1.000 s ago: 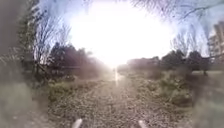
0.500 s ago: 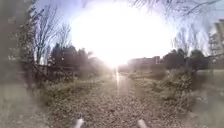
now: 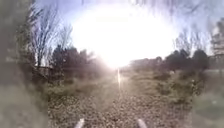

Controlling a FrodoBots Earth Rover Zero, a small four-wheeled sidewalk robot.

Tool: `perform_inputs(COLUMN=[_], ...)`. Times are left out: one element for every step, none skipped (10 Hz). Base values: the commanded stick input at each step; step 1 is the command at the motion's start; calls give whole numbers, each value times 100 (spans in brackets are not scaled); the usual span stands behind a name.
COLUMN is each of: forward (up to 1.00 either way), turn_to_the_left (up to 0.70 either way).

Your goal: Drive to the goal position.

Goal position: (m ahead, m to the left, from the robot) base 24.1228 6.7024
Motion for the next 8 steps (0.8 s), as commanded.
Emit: perform_inputs(forward=[50, 50, 50, 50, 50, 50, 50, 50], turn_to_the_left=[0, 0, 0, 0, 0, 0, 0, 0])
